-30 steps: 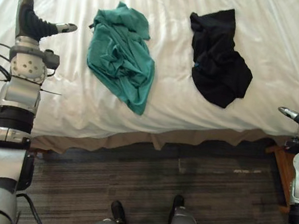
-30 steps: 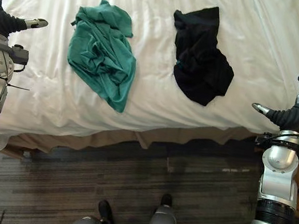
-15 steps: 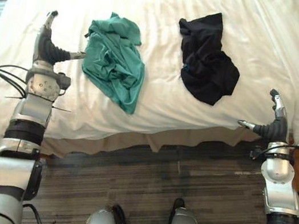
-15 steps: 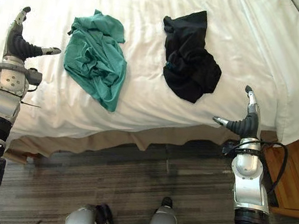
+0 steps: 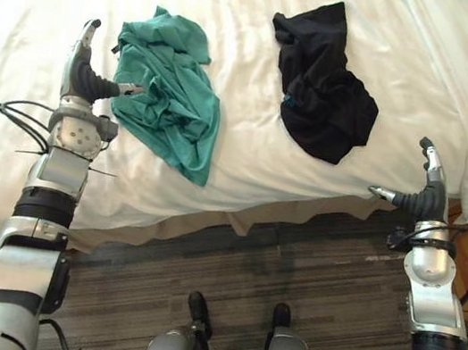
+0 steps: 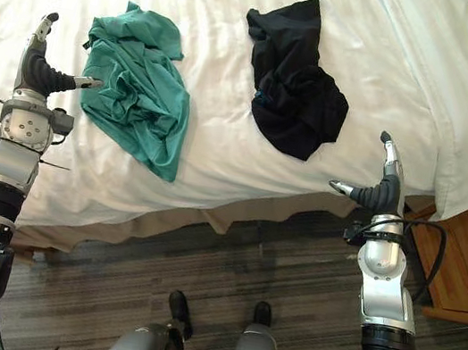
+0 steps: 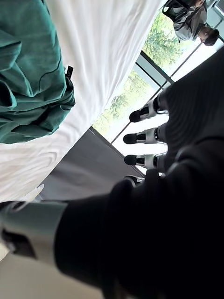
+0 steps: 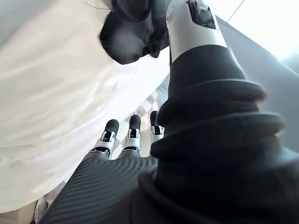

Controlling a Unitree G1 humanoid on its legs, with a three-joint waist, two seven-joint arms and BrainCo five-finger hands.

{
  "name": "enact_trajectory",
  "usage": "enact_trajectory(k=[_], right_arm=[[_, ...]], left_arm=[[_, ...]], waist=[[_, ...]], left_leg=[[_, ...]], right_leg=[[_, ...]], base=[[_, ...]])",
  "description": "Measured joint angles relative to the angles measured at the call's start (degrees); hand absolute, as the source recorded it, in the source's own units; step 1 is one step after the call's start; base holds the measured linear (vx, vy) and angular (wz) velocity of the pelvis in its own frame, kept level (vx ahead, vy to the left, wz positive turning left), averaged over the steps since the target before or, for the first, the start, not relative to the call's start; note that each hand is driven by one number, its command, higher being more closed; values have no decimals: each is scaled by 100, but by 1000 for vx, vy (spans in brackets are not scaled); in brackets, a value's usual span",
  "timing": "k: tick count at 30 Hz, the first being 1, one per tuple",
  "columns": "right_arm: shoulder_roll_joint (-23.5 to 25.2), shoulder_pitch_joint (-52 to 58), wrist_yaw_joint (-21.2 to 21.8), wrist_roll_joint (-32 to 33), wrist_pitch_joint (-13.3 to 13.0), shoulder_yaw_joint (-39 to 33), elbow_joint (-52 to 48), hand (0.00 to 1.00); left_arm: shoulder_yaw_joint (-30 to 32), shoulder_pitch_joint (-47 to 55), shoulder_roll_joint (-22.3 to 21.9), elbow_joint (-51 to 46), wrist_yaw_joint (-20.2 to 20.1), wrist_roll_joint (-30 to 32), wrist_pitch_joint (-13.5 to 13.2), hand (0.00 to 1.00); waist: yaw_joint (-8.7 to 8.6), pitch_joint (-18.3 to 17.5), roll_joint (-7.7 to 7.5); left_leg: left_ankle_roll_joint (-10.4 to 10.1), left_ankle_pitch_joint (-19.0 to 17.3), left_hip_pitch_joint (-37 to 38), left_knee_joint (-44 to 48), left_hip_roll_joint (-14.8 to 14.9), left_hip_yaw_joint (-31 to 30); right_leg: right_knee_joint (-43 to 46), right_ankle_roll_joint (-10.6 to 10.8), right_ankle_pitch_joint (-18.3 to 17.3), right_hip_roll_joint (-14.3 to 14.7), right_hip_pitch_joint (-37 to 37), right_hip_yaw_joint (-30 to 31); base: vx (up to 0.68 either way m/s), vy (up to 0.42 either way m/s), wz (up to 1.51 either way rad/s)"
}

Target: Tidy the bed and pick cloth on bed and put in laundry

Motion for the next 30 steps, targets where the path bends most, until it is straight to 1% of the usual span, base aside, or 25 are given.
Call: enact_trajectory(k=[2, 4, 5, 7, 8, 9, 11, 13, 14, 16, 17, 19, 20, 21, 22, 26, 28, 30], right_arm=[[112, -3, -5, -1, 6, -62, -34, 0], [203, 5, -12, -1, 11, -88, -278, 0], [185, -25, -23, -2, 7, -100, -467, 0], [186, -53, -48, -2, 6, -118, -621, 0], [185, -60, -83, -2, 6, -119, -643, 0], [182, -114, -132, 1, 6, -123, -647, 0], [187, -284, -140, 3, 1, -127, -667, 0], [190, -406, -142, 9, -19, -125, -794, 0], [192, -410, -151, 12, -59, -125, -1014, 0], [198, -396, -170, 26, -166, -114, -1362, 0], [198, -427, -205, 30, -224, -89, -1555, 0], [204, -495, -253, 62, -259, -37, -1773, 0], [206, -527, -252, 70, -328, -18, -1913, 0], [210, -551, -253, 73, -344, 1, -1999, 0], [211, -599, -254, 84, -383, 68, -2168, 0], [253, -748, -254, 240, -506, 196, -2701, 0], [302, -792, -257, 284, -581, 178, -2816, 0], [325, -779, -263, 306, -639, 184, -3044, 0]], left_arm=[[-154, -306, -90, 244, -4, 20, 84, 0], [-228, -558, -90, 380, -5, 61, 122, 0], [-231, -727, -89, 400, 0, 99, 173, 0], [-234, -989, -89, 463, 0, 181, 193, 0], [-233, -1146, -85, 477, 1, 215, 199, 0], [-233, -1327, -73, 559, 4, 253, 203, 0], [-232, -1488, -56, 682, 8, 332, 268, 0], [-247, -1499, -60, 683, 5, 433, 326, 0], [-247, -1531, -60, 682, 4, 458, 352, 0], [-248, -1645, -66, 682, 5, 535, 404, 0], [-249, -1816, -65, 682, 4, 633, 435, 0], [-249, -2142, -65, 674, 10, 700, 438, 0], [-251, -2330, -65, 664, 18, 822, 438, 0], [-245, -2393, -62, 651, 24, 877, 438, 0], [-245, -2488, -58, 650, 33, 939, 439, 100], [-188, -2561, 44, 431, 183, 1063, 445, 100], [-81, -2613, 115, 379, 235, 1067, 434, 100], [-11, -2708, 120, 348, 260, 1068, 437, 100]], waist=[[0, 83, -83], [0, 241, -155], [-3, 346, -153], [-26, 445, -139], [-29, 461, -134], [2, 491, -137], [24, 501, -132], [29, 550, -127], [37, 634, -127], [42, 649, -125], [12, 698, -122], [5, 829, -127], [6, 860, -114], [15, 872, -107], [19, 890, -110], [37, 975, -80], [82, 978, -76], [147, 978, -77]], left_leg=[[-3, 43, -136, 18, -79, 12], [-31, 71, -228, 47, -137, 14], [-46, 62, -326, 32, -155, 25], [-57, 104, -468, -109, -72, 283], [-60, 294, -566, -232, -3, 453], [24, 480, -672, -384, 11, 494], [85, 649, -879, -525, 12, 544], [146, 707, -1033, -547, -8, 583], [146, 708, -1085, -538, -12, 632], [145, 708, -1267, -518, -11, 727], [146, 708, -1430, -416, 16, 797], [146, 706, -1592, -315, 82, 1034], [146, 706, -1719, -295, 124, 1152], [147, 705, -1792, -277, 154, 1208], [147, 703, -1928, -233, 197, 1296], [154, 699, -2230, -110, 352, 1695], [196, 669, -2300, -50, 450, 1826], [208, 660, -2333, -32, 481, 1861]], right_leg=[[586, -13, -132, -123, -406, 9], [832, -26, -248, -216, -579, -1], [825, 3, -310, -256, -655, -19], [821, -10, -290, -271, -818, -142], [814, -23, -259, -250, -951, -192], [816, -38, -225, -216, -1105, -234], [820, -55, -142, -191, -1370, -234], [842, -46, -129, -205, -1557, -203], [860, -46, -129, -214, -1623, -183], [917, -46, -129, -229, -1843, -157], [920, -44, -127, -243, -1944, -176], [917, -42, -126, -239, -2041, -222], [916, -39, -116, -210, -2170, -220], [911, -39, -98, -193, -2241, -220], [902, -36, -81, -177, -2369, -221], [794, -36, 26, -97, -2617, -277], [666, -37, 122, -27, -2633, -319], [550, -60, 168, 7, -2623, -334]], base=[[-73, -28, 10], [-88, -60, 12], [-128, -71, 24], [-86, -65, 32], [-17, -90, 30], [5, -87, 23], [24, -65, 3], [67, -69, -2], [83, -82, -3], [70, -66, -1], [57, -54, 6], [37, -61, 9], [16, -58, 0], [12, -50, -8], [19, -53, -7], [21, -26, -10], [29, -12, -16], [34, -12, -10]])
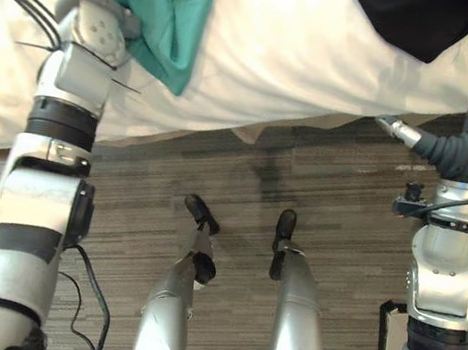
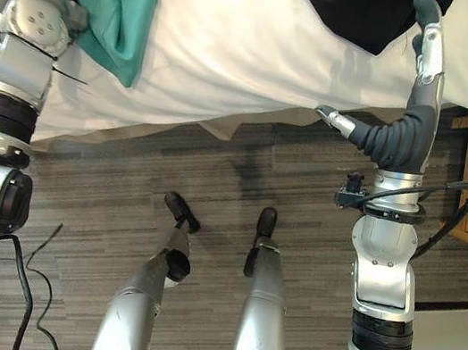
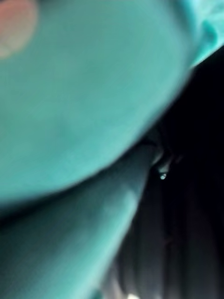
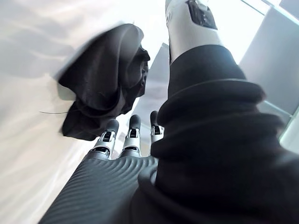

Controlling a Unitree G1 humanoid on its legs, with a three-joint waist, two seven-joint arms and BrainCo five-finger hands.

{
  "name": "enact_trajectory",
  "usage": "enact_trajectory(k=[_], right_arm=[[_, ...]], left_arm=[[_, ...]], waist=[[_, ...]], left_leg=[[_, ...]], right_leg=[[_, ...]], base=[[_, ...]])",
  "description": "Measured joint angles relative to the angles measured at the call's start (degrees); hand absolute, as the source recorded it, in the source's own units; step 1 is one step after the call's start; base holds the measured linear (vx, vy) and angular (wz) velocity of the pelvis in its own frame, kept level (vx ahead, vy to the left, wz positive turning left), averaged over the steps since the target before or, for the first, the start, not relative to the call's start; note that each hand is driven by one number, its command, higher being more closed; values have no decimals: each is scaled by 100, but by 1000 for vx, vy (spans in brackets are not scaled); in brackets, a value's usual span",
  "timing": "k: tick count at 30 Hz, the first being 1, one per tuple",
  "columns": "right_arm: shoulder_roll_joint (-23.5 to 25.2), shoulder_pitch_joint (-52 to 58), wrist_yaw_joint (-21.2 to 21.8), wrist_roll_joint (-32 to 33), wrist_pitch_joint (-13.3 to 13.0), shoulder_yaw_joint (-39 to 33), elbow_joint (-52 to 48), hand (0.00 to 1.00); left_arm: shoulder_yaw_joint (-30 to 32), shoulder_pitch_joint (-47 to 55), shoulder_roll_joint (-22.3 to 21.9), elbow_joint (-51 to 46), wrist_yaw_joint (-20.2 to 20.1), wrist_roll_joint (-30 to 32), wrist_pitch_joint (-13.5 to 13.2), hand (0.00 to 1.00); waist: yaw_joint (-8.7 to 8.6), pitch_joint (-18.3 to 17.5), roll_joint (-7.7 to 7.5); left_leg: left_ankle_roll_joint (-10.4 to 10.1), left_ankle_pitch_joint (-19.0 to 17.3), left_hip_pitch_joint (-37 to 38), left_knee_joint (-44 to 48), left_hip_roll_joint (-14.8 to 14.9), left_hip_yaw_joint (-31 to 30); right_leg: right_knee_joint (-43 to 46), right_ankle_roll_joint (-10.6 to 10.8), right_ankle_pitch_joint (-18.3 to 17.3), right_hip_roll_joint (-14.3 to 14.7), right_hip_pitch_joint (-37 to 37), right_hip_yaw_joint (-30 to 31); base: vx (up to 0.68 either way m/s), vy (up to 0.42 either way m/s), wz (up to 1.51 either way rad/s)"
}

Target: Tidy the bed and pick cloth on bed and put in laundry

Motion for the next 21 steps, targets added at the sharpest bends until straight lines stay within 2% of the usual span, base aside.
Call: enact_trajectory(k=[3, 7, 10, 13, 15, 17, 21], right_arm=[[58, 35, -7, 15, -2, -4, -115, 0], [94, 98, -151, -265, 44, -10, -117, 0], [-4, 78, -268, -439, 89, -22, -82, 0], [-364, -84, -257, -545, 235, -141, 332, 0], [-619, -371, -247, -571, 397, -229, 964, 0], [-977, -635, -239, -681, 575, -368, 1819, 0], [-1474, -944, -217, -705, 706, -393, 2823, 0]], left_arm=[[18, 190, -114, -272, -2, 0, -9, 100], [94, 1308, -728, -978, -2, -112, -198, 100], [113, 2391, -1163, -1458, -99, -594, -447, 100], [103, 3326, -1524, -2033, -352, -1182, -709, 100], [101, 3891, -1684, -2300, -512, -1451, -903, 100], [105, 4610, -1906, -2417, -670, -1656, -982, 100], [160, 5929, -2005, -2407, -812, -2050, -872, 100]], waist=[[-4, 0, 0], [30, 0, 0], [68, -5, 7], [161, -10, 17], [206, -61, 105], [318, -166, 283], [354, -244, 411]], left_leg=[[2, -1, 45, 3, 0, -21], [3, -2, 443, 10, -9, -43], [3, -1, 774, 6, -24, -92], [4, 0, 898, -35, -108, -325], [5, 2, 912, -133, -117, -421], [83, 66, 914, -275, -160, -564], [89, 146, 921, -419, -245, -668]], right_leg=[[-77, 1, 27, -9, 122, -78], [-146, 1, 26, -65, 660, -328], [-138, 4, 15, -117, 1083, -570], [-111, -47, -203, -206, 1319, -778], [-72, -52, -258, -197, 1332, -868], [36, -84, -341, -208, 1322, -967], [271, -103, -482, -299, 1240, -1038]], base=[[52, -14, 6], [80, -29, 15], [96, -33, 17], [90, -76, 27], [46, -75, 28], [40, -63, 24], [45, -84, 17]])
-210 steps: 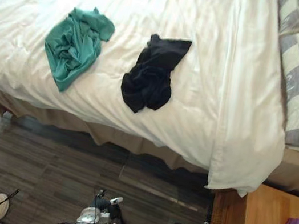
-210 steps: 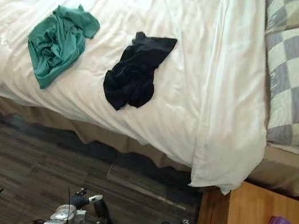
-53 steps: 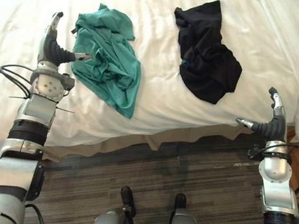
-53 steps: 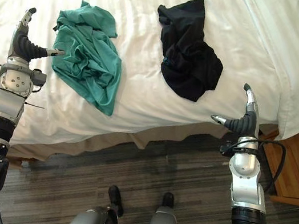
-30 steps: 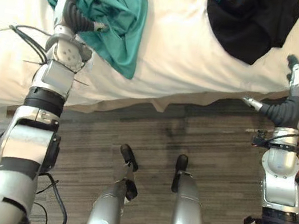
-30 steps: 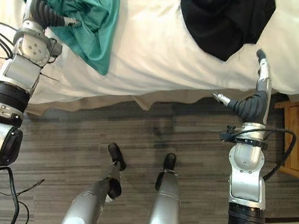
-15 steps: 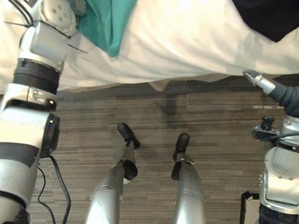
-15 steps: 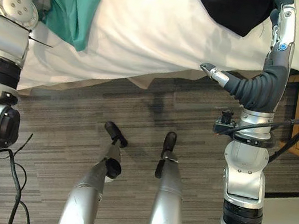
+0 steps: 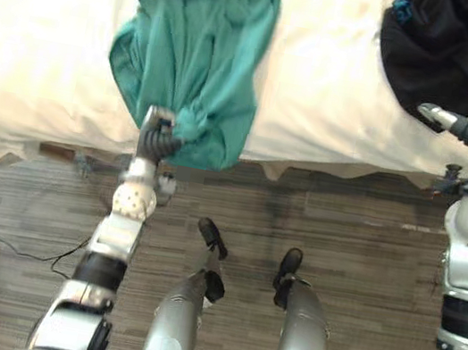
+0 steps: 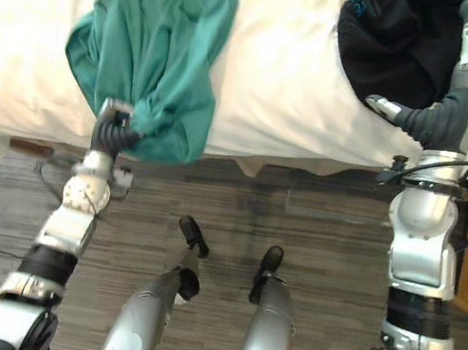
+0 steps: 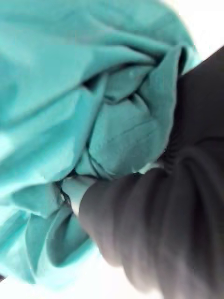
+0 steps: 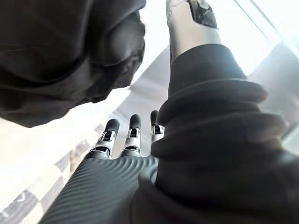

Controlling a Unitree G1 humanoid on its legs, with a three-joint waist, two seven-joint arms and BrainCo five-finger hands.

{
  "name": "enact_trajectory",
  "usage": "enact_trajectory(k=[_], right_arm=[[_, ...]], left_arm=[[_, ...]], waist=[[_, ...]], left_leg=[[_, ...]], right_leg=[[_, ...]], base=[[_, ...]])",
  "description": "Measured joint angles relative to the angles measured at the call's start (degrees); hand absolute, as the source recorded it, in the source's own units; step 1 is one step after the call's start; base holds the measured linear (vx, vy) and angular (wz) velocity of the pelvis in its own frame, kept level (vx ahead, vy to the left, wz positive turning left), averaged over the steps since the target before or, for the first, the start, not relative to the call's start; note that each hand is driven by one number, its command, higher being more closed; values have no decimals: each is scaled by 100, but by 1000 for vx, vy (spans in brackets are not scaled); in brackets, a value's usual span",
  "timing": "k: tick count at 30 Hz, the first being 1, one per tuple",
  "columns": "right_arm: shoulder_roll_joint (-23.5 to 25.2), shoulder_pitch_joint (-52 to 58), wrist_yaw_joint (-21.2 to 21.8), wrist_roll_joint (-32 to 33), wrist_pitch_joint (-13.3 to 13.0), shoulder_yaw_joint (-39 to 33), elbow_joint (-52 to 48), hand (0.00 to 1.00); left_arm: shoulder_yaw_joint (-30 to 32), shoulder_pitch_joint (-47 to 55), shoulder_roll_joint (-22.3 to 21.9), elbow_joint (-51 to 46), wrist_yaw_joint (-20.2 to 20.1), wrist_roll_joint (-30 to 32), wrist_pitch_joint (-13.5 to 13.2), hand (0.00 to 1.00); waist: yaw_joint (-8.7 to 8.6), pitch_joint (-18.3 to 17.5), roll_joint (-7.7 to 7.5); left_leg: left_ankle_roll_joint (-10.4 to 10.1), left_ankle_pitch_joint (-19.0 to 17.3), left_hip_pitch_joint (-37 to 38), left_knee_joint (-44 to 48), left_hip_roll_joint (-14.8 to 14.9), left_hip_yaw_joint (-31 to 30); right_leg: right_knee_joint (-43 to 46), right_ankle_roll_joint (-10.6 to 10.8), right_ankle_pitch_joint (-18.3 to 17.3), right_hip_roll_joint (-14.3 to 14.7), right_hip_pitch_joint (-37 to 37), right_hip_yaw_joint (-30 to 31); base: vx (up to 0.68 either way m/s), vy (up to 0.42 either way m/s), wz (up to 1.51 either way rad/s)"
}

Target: Tidy the bed and pick cloth on bed and put in laundry

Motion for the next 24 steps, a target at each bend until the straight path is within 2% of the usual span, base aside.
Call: enact_trajectory(k=[3, 6, 8, 9, 12, 17, 21, 24], right_arm=[[-501, -406, 120, 69, 50, 29, 837, 0], [-1106, -1032, 262, 200, 97, 335, 1792, 0], [-1349, -1361, 342, 231, 101, 497, 2103, 0], [-1433, -1548, 385, 234, 100, 566, 2277, 100], [-1607, -2280, 493, 518, 58, 941, 2827, 100], [-1745, -3131, 524, 894, 43, 1523, 3294, 100], [-1716, -3090, 526, 962, 41, 1580, 3285, 100], [-1380, -2428, 479, 966, 68, 1237, 3159, 100]], left_arm=[[152, 742, 0, -1, -92, -345, 25, 100], [305, 963, -2, -37, -196, -755, 20, 100], [318, 987, 0, -191, -201, -951, 6, 100], [333, 995, 0, -300, -208, -1083, -8, 100], [647, 999, 8, -703, -326, -1404, -76, 100], [794, 996, 7, -886, -451, -1648, -164, 100], [800, 1012, -133, -887, -560, -1780, -189, 100], [669, 1118, -469, -922, -603, -1778, -185, 100]], waist=[[113, -5, 35], [228, -8, 165], [295, -4, 253], [310, 2, 297], [306, 15, 351], [296, 30, 407], [304, 26, 410], [313, 22, 407]], left_leg=[[-94, 75, -106, -59, -26, 2], [-23, 163, -281, -115, -72, -10], [-72, 202, -409, -115, -107, 1], [-86, 213, -477, -115, -129, 6], [-104, 233, -764, -117, -202, 110], [-129, 207, -874, -121, -244, 315], [-127, 211, -849, -117, -253, 337], [-104, 229, -448, -115, -253, 304]], right_leg=[[107, -8, -14, -20, -192, 46], [271, -33, -29, -76, -455, 59], [369, -36, -31, -124, -642, 107], [450, -49, -42, -165, -753, 118], [770, -86, -79, -292, -1245, 242], [909, -87, -79, -358, -1515, 394], [916, -87, -78, -381, -1478, 384], [826, -89, -84, -389, -968, 255]], base=[[25, -79, 0], [0, -80, 6], [-19, -58, 4], [-29, -47, 6], [-51, -44, 1], [-39, -6, -5], [6, -7, 1], [29, -36, 7]])
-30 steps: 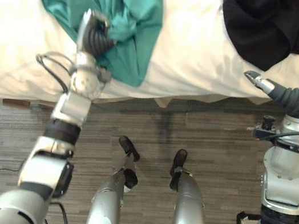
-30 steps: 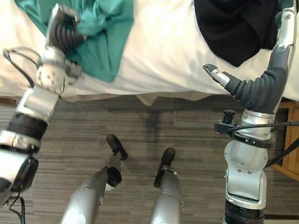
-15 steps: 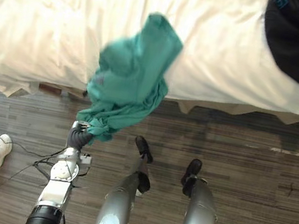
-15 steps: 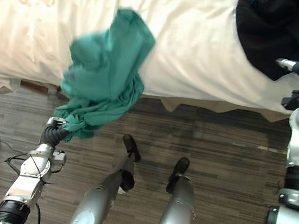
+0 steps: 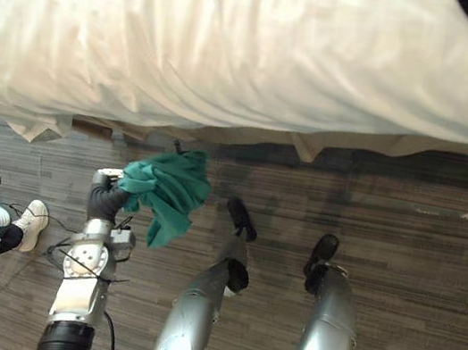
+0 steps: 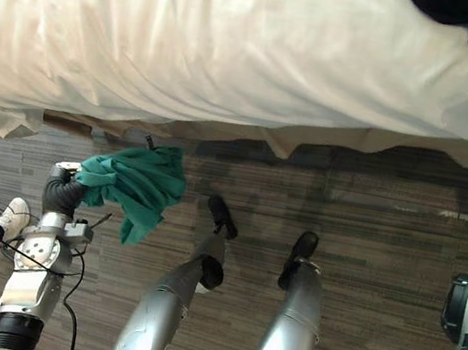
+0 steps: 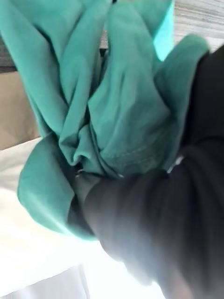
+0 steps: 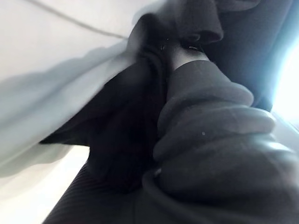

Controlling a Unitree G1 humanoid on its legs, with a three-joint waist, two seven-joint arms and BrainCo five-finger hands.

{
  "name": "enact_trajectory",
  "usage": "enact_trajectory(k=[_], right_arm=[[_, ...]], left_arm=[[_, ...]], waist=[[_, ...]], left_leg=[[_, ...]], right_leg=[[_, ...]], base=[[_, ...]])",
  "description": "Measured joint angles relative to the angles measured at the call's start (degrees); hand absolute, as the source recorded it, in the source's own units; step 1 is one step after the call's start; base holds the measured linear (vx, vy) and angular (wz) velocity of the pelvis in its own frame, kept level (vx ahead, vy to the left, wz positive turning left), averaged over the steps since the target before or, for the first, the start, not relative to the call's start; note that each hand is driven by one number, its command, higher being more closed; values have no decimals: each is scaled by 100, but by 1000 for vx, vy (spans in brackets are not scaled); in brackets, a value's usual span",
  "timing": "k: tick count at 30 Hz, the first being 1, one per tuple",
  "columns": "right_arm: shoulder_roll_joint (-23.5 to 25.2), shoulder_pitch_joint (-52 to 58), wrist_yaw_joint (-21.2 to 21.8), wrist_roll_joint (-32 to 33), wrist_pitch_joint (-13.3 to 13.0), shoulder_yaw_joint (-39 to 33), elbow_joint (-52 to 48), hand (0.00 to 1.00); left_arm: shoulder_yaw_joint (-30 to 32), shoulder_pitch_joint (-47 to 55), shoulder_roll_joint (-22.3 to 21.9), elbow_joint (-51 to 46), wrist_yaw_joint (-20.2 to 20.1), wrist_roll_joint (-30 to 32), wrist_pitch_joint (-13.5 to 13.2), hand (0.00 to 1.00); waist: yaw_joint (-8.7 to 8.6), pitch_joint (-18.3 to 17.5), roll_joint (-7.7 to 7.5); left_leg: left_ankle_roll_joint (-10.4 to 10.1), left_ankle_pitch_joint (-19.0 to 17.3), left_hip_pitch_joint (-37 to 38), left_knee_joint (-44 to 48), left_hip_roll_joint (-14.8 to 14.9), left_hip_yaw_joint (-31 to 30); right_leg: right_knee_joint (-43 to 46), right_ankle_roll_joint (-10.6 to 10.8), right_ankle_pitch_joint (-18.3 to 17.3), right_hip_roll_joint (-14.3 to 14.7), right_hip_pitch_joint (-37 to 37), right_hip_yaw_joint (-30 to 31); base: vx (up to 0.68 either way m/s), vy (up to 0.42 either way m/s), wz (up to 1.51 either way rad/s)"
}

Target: Tidy the bed and pick cloth on bed and put in laundry

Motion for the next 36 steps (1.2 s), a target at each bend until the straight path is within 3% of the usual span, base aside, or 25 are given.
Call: enact_trajectory(k=[3, 5, 7, 8, 11, 12, 15, 18, 21, 24, 25, 26, 27, 28, 30, 31, 33, 35, 36], right_arm=[[760, 1517, -46, 320, -63, -893, -769, 100], [1750, 2805, -152, 844, -114, -1659, -1562, 100], [2358, 3377, -177, 1412, -203, -2007, -1825, 100], [2938, 3809, -248, 1878, -312, -2258, -1822, 100], [3885, 4415, -289, 2402, -451, -2477, -2029, 100], [4429, 4906, -285, 2526, -571, -2338, -2348, 100], [5083, 5800, -250, 2297, -573, -1727, -2707, 100], [5223, 6397, -229, 1746, -495, -1240, -2714, 100], [5212, 6769, -129, 1304, -421, -964, -2714, 100], [5139, 7270, 161, 944, -260, -813, -2702, 100], [5233, 7505, 292, 864, -216, -817, -2662, 100], [5266, 7669, 436, 828, -168, -788, -2607, 100], [5247, 7713, 493, 830, -143, -762, -2617, 100], [5179, 7836, 543, 839, -107, -737, -2621, 100], [5201, 7881, 590, 890, -50, -744, -2606, 100], [5224, 7856, 617, 908, -42, -730, -2618, 100], [5207, 7724, 624, 905, -12, -612, -2630, 100], [5203, 7531, 625, 876, 12, -539, -2623, 100], [5202, 7505, 626, 868, 27, -446, -2615, 100]], left_arm=[[-223, 349, -160, -353, -108, 3, -6, 100], [-246, 375, -264, -390, -175, 4, -3, 100], [-249, 366, -264, -373, -179, 1, 7, 100], [-249, 364, -265, -216, -134, -54, 7, 100], [-229, 399, -448, 301, 1, -257, 71, 100], [-215, 556, -630, 500, 66, -448, 98, 100], [-211, 1035, -924, 817, 140, -731, 218, 100], [-240, 1430, -1116, 1085, 169, -1057, 339, 100], [-357, 1662, -1131, 1130, 160, -1067, 434, 100], [-622, 1791, -1135, 1127, 136, -1067, 498, 100], [-701, 1852, -1143, 1107, 55, -1065, 549, 100], [-733, 1891, -1145, 1052, -50, -1063, 555, 100], [-734, 1912, -1150, 1052, -82, -1064, 562, 100], [-827, 2013, -1158, 1005, -99, -1066, 586, 100], [-1084, 2027, -1136, 812, -129, -1070, 618, 100], [-1224, 2053, -1139, 687, -193, -1073, 623, 100], [-1382, 2105, -1111, 669, -213, -1076, 644, 100], [-1495, 2128, -1089, 671, -213, -1076, 710, 100], [-1515, 2180, -1074, 671, -215, -1074, 762, 100]], waist=[[-8, -90, 4], [-19, -250, -20], [-40, -311, -31], [-30, -559, -124], [-41, -862, -190], [-38, -1043, -229], [-27, -1258, -401], [-24, -1369, -570], [-42, -1486, -634], [-119, -1679, -544], [-216, -1824, -681], [-224, -1901, -719], [-217, -1919, -662], [-325, -2053, -463], [-339, -2075, -530], [-315, -2080, -541], [-316, -2105, -616], [-206, -2086, -696], [-131, -2067, -819]], left_leg=[[7, -101, 442, 1, 12, -168], [97, -230, 723, 22, -9, -371], [132, -220, 955, 36, -37, -560], [136, -219, 1070, 44, -102, -682], [131, -228, 1324, 12, -138, -928], [107, -251, 1393, 6, -101, -992], [74, -301, 1605, 28, -45, -953], [56, -441, 1821, 180, -26, -930], [46, -573, 1856, 348, -12, -941], [50, -1267, 1782, 463, 5, -756], [170, -1623, 1861, 493, -2, -276], [290, -1675, 1943, 962, 201, 267], [292, -1671, 1968, 1124, 300, 503], [318, -1361, 2024, 1260, 479, 809], [521, -1148, 1931, 1029, 199, 772], [618, -1321, 1876, 911, 191, 880], [596, -1398, 1766, 905, 164, 1027], [692, -1428, 1750, 910, 5, 772], [754, -1419, 1756, 927, -157, 413]], right_leg=[[-255, 83, -76, -5, 765, -322], [-372, 136, -117, -32, 1291, -584], [-453, 145, -125, -41, 1668, -734], [-534, 217, -217, -75, 1910, -794], [-757, 283, -289, -51, 2384, -996], [-916, 286, -288, 34, 2567, -1074], [-1075, 291, -286, 123, 2815, -1051], [-1108, 315, -304, 122, 3074, -1004], [-1061, 318, -347, 112, 3192, -1045], [-1288, 338, -299, 175, 3517, -1449], [-1756, 310, -167, 62, 3692, -1774], [-1812, 337, -76, -49, 3799, -1939], [-1771, 346, -72, -24, 3868, -2038], [-1613, 354, -142, 70, 3911, -2319], [-1431, 345, -160, -150, 4062, -2804], [-1440, 350, -161, -191, 4173, -3151], [-1423, 395, -96, -199, 4292, -3594], [-1126, 376, -22, -394, 4402, -3918], [-671, 297, 28, -645, 4476, -4079]], base=[[40, -60, 32], [83, -84, 42], [85, -87, 41], [101, -120, 45], [82, -112, 39], [66, -91, 17], [89, -129, -7], [62, -92, -12], [31, -62, 6], [-8, -18, 63], [-21, 24, 98], [28, 22, 90], [95, 33, 82], [145, 18, 120], [25, 91, 139], [-66, 129, 134], [19, 87, 131], [73, 88, 106], [67, 89, 99]])
